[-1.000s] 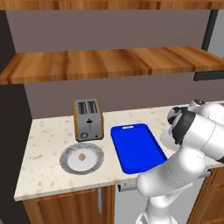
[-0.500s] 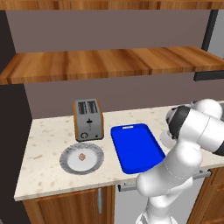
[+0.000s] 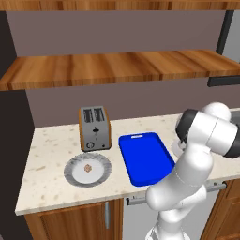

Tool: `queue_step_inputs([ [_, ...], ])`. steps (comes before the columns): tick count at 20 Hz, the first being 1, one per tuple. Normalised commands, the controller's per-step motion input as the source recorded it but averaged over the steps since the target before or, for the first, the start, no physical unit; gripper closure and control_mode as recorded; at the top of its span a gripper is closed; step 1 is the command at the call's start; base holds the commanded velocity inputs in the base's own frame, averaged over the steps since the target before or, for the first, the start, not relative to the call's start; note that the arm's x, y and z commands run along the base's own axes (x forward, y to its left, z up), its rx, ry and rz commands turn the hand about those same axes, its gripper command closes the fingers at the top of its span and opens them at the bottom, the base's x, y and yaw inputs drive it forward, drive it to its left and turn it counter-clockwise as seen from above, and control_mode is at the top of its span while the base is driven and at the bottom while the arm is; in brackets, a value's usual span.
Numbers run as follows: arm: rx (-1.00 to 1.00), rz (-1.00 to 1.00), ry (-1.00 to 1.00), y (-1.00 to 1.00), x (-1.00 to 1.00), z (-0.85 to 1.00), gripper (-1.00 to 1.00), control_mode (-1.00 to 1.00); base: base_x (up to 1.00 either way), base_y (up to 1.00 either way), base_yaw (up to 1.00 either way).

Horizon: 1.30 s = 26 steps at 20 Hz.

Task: Move the dessert items from the plates to the tray.

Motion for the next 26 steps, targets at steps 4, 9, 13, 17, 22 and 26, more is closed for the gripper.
queue_step_inputs([
  [4, 0.0, 0.0, 0.0, 0.0, 0.02, -0.14, 1.0, -1.0, 0.0, 0.0, 0.0],
  [9, 0.0, 0.0, 0.0, 0.0, 0.0, 0.0, 1.0, -1.0, 0.0, 0.0, 0.0],
  [13, 0.0, 0.0, 0.0, 0.0, -0.01, 0.04, 1.0, -1.0, 0.0, 0.0, 0.0],
  [17, 0.0, 0.0, -0.04, 0.0, -0.03, 0.62, 1.0, -1.0, 0.0, 0.0, 0.0],
  [22, 0.0, 0.0, -0.04, -0.02, -0.11, 0.89, 1.0, -1.0, 0.0, 0.0, 0.0],
  [26, 0.0, 0.0, 0.0, 0.0, -0.16, 0.7, 1.0, -1.0, 0.0, 0.0, 0.0],
])
